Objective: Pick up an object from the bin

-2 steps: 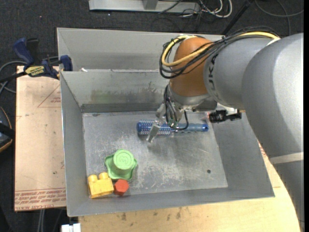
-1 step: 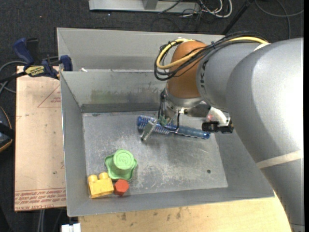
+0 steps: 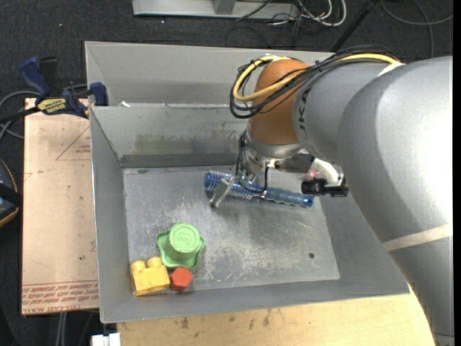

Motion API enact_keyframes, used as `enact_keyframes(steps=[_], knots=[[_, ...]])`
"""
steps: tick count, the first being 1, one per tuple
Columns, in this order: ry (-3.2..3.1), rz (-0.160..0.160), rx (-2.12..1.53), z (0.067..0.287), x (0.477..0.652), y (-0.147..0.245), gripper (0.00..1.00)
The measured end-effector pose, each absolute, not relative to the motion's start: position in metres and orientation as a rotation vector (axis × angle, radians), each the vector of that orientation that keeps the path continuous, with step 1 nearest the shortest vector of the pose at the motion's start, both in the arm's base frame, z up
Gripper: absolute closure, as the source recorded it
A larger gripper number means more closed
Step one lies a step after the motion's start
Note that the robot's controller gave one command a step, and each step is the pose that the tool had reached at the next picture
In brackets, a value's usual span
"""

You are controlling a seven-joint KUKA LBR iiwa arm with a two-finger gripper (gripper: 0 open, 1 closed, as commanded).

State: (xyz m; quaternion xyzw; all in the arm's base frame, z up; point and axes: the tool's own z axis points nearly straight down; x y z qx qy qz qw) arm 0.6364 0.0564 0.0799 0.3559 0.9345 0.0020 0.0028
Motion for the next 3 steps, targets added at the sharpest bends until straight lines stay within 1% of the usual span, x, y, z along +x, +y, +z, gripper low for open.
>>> enact_keyframes(steps=[1,2,3], knots=[[2.926,0.009,1.115,0.082,0.638,0.057,1.0],[2.935,0.003,1.114,0.099,0.638,0.057,1.0],[2.934,0.006,1.108,0.157,0.64,0.058,1.0]])
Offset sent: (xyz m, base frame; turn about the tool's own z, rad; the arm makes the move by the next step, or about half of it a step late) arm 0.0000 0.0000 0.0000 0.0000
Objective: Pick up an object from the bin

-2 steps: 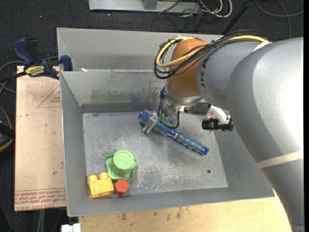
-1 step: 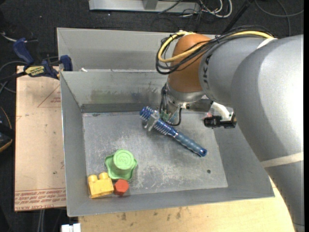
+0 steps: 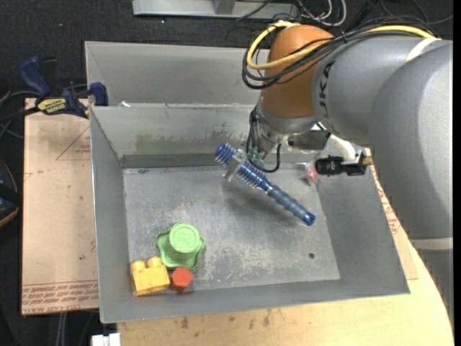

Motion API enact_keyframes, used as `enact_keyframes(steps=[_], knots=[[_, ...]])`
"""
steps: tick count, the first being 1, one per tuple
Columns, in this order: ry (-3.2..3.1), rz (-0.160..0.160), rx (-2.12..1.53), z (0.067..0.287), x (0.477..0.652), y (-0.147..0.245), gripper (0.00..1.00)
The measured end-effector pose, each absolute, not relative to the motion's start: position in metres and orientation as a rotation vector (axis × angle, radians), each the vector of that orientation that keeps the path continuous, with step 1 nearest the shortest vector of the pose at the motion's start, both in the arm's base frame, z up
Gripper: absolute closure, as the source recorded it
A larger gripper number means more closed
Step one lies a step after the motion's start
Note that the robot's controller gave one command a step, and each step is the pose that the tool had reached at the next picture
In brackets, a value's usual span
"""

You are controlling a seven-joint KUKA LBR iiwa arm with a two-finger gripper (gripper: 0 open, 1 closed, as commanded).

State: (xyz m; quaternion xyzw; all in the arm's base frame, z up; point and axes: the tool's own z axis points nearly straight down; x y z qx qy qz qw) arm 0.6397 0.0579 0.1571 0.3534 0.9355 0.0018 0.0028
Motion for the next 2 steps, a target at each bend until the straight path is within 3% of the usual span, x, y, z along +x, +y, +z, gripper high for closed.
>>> enact_keyframes(steps=[1,2], knots=[[2.938,0.004,1.106,0.1798,0.6402,0.0581,1.0],[2.941,0.001,1.102,0.1824,0.6403,0.0584,1.0]])
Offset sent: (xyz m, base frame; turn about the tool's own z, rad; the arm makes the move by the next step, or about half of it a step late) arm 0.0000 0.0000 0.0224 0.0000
